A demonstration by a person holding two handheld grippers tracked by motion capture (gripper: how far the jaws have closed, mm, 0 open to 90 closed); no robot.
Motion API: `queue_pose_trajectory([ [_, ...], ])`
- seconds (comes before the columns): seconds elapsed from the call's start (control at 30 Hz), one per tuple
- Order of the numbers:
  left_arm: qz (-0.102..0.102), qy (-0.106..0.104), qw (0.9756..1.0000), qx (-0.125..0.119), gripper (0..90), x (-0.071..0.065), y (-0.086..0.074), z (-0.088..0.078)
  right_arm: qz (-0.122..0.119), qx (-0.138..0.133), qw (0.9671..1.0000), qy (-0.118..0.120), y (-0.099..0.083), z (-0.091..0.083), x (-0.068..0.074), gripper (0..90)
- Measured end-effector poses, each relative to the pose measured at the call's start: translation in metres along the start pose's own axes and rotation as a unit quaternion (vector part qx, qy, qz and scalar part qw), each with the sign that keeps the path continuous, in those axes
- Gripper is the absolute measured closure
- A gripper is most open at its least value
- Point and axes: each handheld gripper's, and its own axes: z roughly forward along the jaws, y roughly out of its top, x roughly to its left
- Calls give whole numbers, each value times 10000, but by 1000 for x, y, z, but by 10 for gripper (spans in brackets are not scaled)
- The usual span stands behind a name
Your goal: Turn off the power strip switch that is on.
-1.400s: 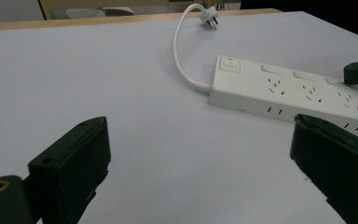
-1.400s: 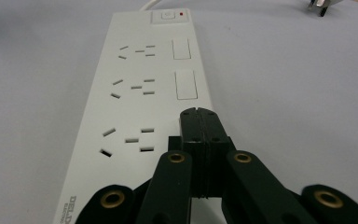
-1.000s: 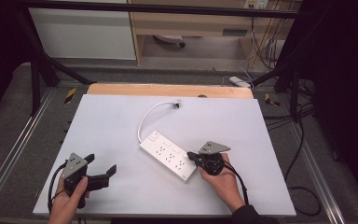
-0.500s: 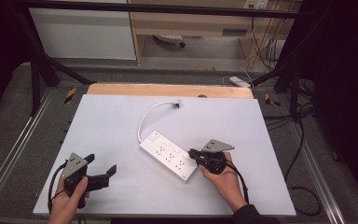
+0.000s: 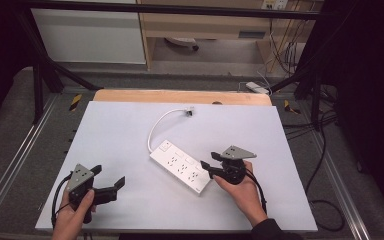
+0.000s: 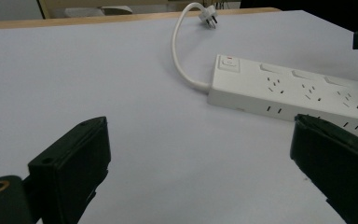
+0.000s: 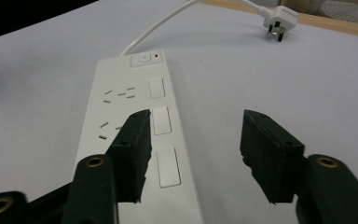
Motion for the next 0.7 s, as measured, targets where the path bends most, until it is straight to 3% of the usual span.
queue_pose_trajectory([
  [0.4, -27, 5, 10000, 31, 51, 1, -1, 1, 228, -68, 9994, -237, 6, -3, -2, 94],
  [0.6, -35, 19, 10000, 14, 51, 1, -1, 1, 292, -175, 9989, -316, 12, -12, -7, 51],
  [0.7, -25, -12, 10000, -19, 51, 0, -1, 0, 197, -207, 9988, -393, 13, -17, -9, 45],
])
